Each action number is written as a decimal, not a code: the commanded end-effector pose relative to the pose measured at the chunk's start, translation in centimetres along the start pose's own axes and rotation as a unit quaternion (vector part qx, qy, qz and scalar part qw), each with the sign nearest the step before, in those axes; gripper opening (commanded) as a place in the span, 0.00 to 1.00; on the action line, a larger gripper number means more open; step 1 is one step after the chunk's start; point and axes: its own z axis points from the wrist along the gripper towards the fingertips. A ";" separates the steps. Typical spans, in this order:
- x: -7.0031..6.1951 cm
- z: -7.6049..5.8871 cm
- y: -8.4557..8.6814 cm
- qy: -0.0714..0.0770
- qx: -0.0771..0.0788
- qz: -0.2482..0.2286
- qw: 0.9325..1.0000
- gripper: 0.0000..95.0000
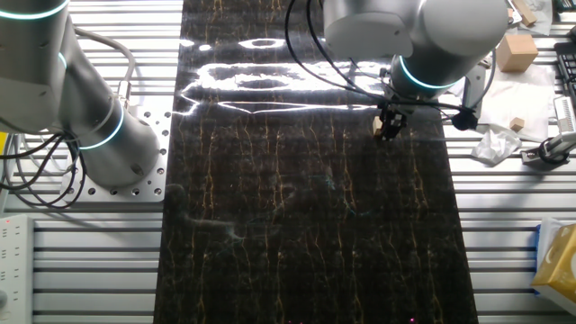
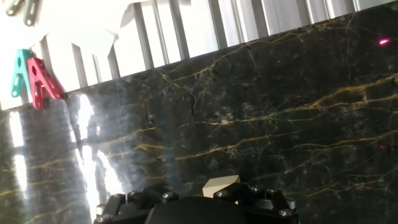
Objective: Use the gripper to push the small block from left to right
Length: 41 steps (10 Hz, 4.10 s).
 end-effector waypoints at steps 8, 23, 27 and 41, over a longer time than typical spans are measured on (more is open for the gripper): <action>0.0 0.0 0.5 -0.004 -0.008 0.007 1.000 0.80; -0.2 -0.1 0.8 -0.005 0.003 -0.008 1.000 0.80; 0.0 0.1 1.1 -0.005 0.007 -0.010 1.000 0.80; 0.4 0.7 3.2 -0.014 0.017 -0.001 1.000 0.80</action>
